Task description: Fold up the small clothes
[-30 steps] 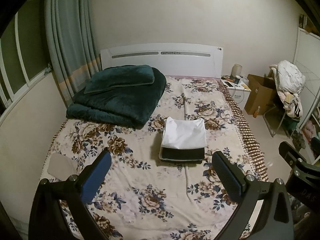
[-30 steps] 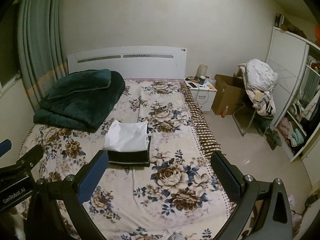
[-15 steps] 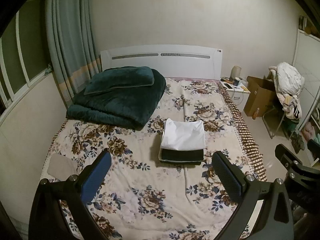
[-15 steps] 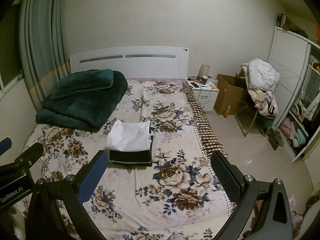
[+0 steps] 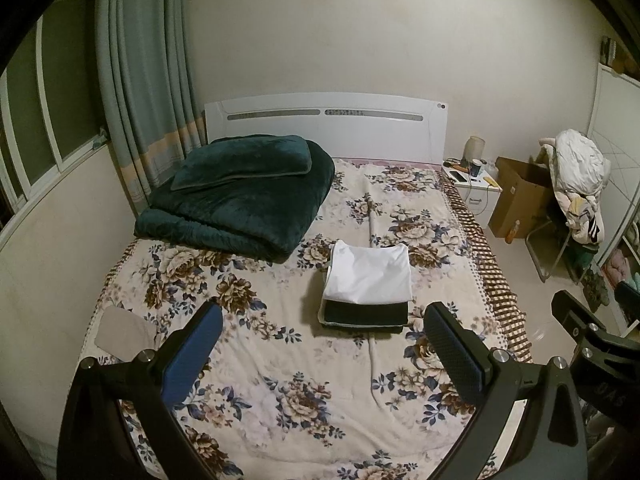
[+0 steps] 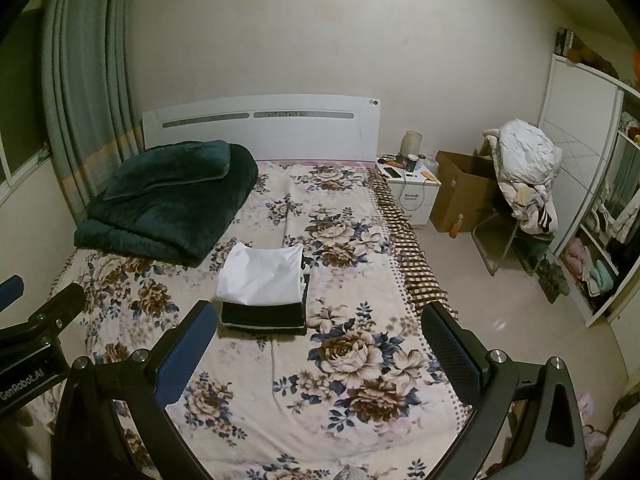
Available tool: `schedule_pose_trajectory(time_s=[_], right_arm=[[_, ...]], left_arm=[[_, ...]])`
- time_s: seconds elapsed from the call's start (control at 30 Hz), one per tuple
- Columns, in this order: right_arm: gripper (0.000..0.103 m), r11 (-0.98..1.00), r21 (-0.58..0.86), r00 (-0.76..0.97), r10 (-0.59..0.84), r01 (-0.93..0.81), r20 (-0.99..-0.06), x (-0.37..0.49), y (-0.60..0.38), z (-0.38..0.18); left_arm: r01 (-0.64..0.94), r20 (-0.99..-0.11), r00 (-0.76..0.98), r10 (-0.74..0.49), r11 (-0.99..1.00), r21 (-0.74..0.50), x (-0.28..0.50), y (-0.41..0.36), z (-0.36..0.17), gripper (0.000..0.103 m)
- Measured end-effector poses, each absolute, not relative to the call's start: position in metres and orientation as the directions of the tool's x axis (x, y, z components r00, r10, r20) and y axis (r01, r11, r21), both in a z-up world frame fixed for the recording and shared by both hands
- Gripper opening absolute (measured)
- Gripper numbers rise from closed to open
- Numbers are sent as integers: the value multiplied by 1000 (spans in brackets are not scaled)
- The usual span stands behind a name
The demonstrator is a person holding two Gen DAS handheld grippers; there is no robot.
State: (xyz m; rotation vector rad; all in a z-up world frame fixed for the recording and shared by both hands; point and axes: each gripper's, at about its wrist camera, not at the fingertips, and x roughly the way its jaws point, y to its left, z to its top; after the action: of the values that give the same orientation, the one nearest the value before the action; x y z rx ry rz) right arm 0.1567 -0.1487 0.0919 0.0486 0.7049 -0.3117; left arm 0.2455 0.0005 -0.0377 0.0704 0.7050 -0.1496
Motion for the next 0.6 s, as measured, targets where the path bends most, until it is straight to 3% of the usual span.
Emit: schedule_pose_trajectory(time_s=[0.6], right_arm=[[103,953,-57,719,-264,299,-643,159,-145,92]], left_arm=[[155,-649,753,-110,988,12,245,2,-36,103]])
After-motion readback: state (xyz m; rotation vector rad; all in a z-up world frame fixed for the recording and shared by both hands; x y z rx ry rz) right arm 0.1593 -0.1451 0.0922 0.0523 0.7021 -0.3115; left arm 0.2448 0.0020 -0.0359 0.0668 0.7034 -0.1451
